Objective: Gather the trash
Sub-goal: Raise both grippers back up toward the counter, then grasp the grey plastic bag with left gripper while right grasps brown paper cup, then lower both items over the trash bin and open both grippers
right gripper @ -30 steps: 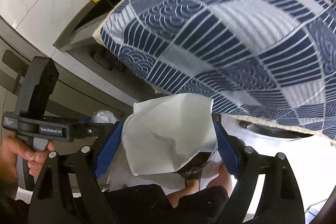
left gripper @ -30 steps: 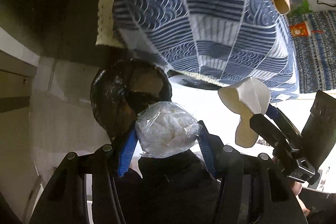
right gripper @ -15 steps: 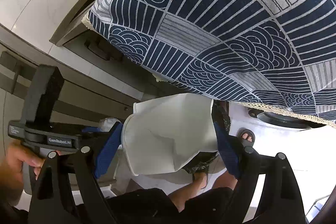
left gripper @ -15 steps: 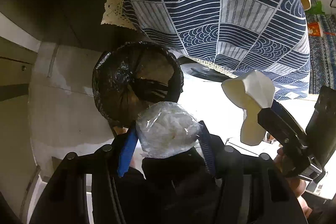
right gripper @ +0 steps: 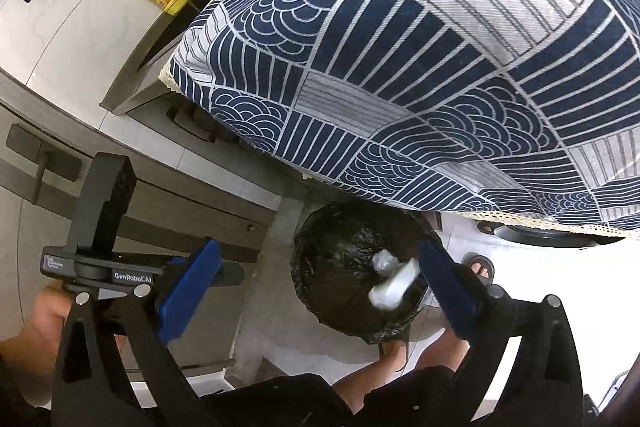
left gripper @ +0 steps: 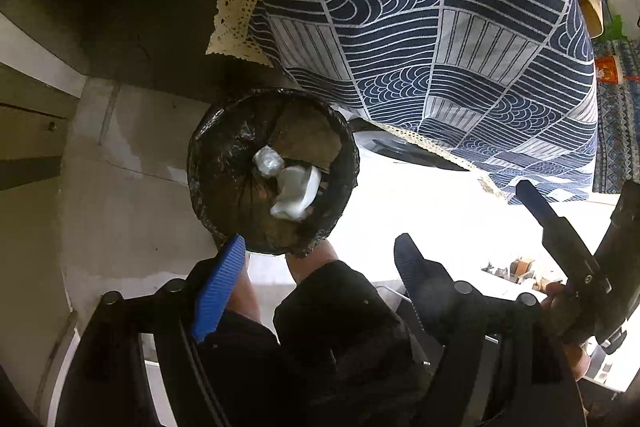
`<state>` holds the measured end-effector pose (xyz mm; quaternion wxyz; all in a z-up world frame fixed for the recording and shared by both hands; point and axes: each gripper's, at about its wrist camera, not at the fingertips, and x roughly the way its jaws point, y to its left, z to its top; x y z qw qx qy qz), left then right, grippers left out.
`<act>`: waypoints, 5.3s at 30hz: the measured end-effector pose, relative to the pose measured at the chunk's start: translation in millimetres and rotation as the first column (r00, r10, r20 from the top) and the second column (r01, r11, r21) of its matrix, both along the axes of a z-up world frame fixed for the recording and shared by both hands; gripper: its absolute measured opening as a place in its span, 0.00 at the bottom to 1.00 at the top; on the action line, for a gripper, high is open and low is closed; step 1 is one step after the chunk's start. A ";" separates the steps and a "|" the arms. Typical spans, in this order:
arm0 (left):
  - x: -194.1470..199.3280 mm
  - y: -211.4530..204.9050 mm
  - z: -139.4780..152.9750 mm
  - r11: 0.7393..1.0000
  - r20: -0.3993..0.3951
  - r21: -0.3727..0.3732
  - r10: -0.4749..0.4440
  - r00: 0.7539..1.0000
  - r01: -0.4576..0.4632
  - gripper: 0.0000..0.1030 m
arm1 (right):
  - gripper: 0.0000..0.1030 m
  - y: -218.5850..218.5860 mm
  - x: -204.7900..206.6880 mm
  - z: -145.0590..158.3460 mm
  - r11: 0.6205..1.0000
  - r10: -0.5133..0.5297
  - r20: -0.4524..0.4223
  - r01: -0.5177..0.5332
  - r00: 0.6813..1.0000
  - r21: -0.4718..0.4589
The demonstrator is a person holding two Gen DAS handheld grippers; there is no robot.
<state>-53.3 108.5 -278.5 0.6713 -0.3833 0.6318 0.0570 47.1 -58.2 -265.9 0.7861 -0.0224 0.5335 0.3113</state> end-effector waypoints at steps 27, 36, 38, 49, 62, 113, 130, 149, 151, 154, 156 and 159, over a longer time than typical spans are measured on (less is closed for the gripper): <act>29.6 3.9 114.5 0.995 0.246 0.087 -0.072 0.967 0.052 0.72 | 0.96 -33.6 -11.1 107.3 0.990 -0.135 0.248 0.122 0.959 0.066; 56.5 3.7 161.7 0.990 0.345 0.132 -0.097 0.934 0.054 0.72 | 0.96 -56.8 -0.3 146.5 0.976 -0.212 0.317 0.184 0.924 0.116; 65.3 4.2 168.9 0.989 0.359 0.137 -0.097 0.928 0.050 0.72 | 0.96 -61.8 5.7 155.3 0.973 -0.223 0.328 0.191 0.918 0.127; 120.7 10.3 194.7 0.989 0.398 0.149 -0.073 0.914 0.014 0.72 | 0.96 -74.5 62.9 187.4 0.968 -0.243 0.353 0.200 0.904 0.152; 200.9 10.2 194.1 0.987 0.375 0.162 -0.045 0.926 -0.017 0.72 | 0.96 -79.6 152.3 189.1 0.971 -0.223 0.301 0.184 0.927 0.154; 282.4 19.0 153.8 0.923 0.184 0.354 0.090 0.979 -0.151 0.59 | 0.57 -61.1 302.8 138.4 0.986 -0.109 0.004 0.108 0.994 0.124; 241.1 -5.5 173.9 0.938 0.259 0.328 0.024 0.966 -0.111 0.59 | 0.57 -74.0 240.5 155.6 0.983 -0.154 0.062 0.147 0.986 0.106; 138.1 -7.8 186.2 0.956 0.326 0.292 -0.096 0.941 -0.004 0.59 | 0.57 -29.0 115.6 153.5 0.980 -0.182 0.100 0.172 0.978 0.100; 128.5 -6.9 186.1 0.957 0.329 0.290 -0.102 0.939 0.003 0.59 | 0.57 -22.3 102.5 150.2 0.981 -0.180 0.103 0.170 0.978 0.098; 113.9 -5.9 184.7 0.959 0.333 0.283 -0.111 0.936 0.013 0.59 | 0.57 -13.2 86.5 143.7 0.981 -0.179 0.098 0.170 0.979 0.095; 103.8 -5.5 182.9 0.961 0.334 0.277 -0.116 0.936 0.020 0.59 | 0.57 -8.5 76.9 139.6 0.981 -0.178 0.091 0.170 0.980 0.094; 91.7 -5.7 181.0 0.961 0.335 0.273 -0.128 0.934 0.034 0.59 | 0.57 -0.3 61.9 134.4 0.982 -0.173 0.088 0.166 0.981 0.086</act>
